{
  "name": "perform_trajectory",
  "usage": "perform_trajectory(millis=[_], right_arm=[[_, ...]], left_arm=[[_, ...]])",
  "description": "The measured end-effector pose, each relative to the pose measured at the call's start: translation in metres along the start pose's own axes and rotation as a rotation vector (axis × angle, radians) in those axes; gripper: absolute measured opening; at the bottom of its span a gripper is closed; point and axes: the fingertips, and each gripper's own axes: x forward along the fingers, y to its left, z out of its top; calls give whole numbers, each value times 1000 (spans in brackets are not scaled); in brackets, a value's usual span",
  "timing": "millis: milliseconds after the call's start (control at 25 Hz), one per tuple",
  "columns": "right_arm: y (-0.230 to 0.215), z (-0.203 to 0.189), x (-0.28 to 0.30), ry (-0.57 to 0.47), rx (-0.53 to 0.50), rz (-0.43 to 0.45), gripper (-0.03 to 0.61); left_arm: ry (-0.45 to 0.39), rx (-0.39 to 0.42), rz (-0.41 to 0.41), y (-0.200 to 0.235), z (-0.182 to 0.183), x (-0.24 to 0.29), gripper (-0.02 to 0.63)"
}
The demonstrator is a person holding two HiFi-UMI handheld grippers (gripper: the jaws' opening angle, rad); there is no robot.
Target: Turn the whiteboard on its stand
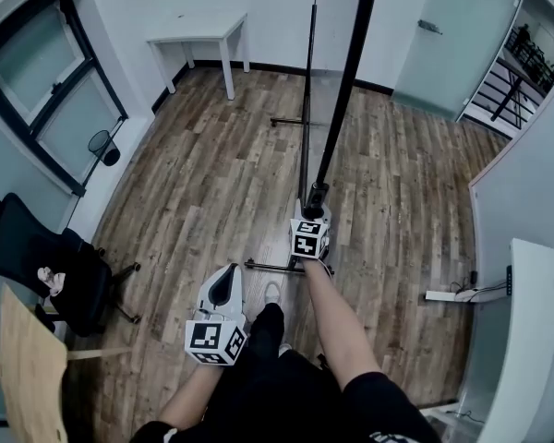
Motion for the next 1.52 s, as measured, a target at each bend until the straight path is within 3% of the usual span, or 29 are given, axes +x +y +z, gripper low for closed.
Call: perform_trajectory(millis=[480, 1520], right_arm=[[25, -24, -73, 1, 1, 13, 146], [60, -56, -180, -13, -8, -24, 146]], left_arm=[[16, 18, -26, -17, 4, -50, 15], [109, 10, -225, 7, -2, -79, 15]])
